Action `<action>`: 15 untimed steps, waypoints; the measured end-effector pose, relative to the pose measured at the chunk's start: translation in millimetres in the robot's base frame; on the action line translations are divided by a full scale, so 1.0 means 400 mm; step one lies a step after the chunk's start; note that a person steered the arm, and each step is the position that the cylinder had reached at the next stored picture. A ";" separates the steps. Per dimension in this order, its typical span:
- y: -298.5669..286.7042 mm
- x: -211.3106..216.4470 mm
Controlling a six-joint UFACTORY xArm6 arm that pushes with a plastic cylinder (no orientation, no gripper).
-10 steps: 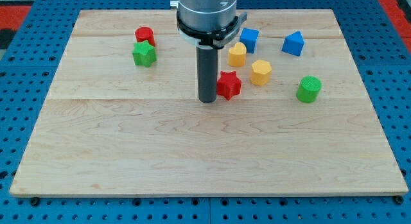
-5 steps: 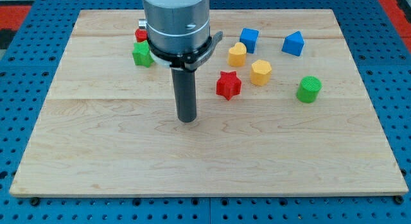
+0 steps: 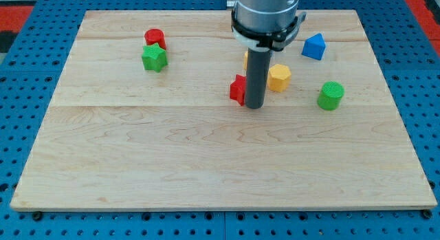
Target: Push the red star to the bottom of the green star
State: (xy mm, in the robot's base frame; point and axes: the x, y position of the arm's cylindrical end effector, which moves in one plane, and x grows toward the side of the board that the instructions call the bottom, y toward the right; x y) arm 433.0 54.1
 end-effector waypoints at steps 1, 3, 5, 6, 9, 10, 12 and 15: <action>-0.009 -0.053; -0.033 -0.153; -0.101 -0.231; -0.208 -0.223; -0.351 -0.203; -0.340 -0.202; -0.154 -0.134; -0.459 -0.066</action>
State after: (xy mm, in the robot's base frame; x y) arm 406.5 -129.6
